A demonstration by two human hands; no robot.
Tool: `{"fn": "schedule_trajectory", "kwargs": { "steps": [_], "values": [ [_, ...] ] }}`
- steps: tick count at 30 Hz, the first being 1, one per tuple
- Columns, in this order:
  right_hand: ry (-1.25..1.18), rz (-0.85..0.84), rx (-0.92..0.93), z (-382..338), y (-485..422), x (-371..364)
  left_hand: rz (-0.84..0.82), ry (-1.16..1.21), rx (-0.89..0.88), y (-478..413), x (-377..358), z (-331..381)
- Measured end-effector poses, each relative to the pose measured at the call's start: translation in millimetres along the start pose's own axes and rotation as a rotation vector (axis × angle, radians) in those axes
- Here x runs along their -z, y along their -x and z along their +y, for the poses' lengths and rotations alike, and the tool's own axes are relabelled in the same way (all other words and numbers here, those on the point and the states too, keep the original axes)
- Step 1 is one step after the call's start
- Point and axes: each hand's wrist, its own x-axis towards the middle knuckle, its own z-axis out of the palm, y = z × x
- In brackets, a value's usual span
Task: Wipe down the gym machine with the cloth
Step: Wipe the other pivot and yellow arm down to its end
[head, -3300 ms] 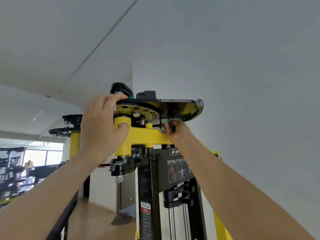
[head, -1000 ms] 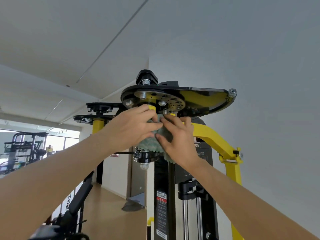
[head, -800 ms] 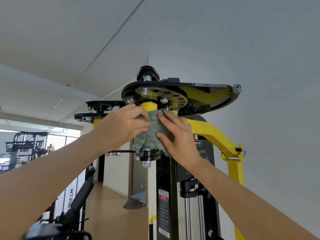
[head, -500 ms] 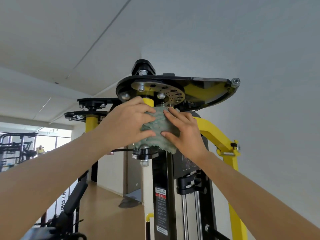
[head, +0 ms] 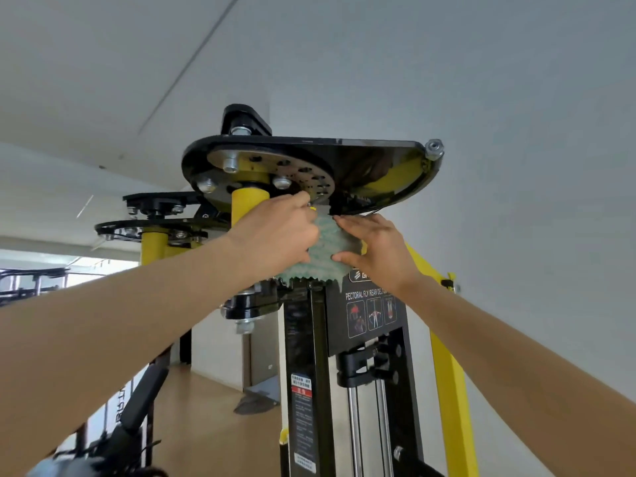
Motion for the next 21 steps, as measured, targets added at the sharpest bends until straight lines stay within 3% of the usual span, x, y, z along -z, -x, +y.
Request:
{"fn": "schedule_trajectory", "kwargs": {
  "steps": [11,21],
  "values": [
    [-0.032,-0.054,0.014,72,7,0,-0.125,0.153,0.153,-62,-5,40],
    [-0.123,-0.024,0.0,118,14,-9,-0.055,0.115,0.297,-97,-16,74]
  ]
}}
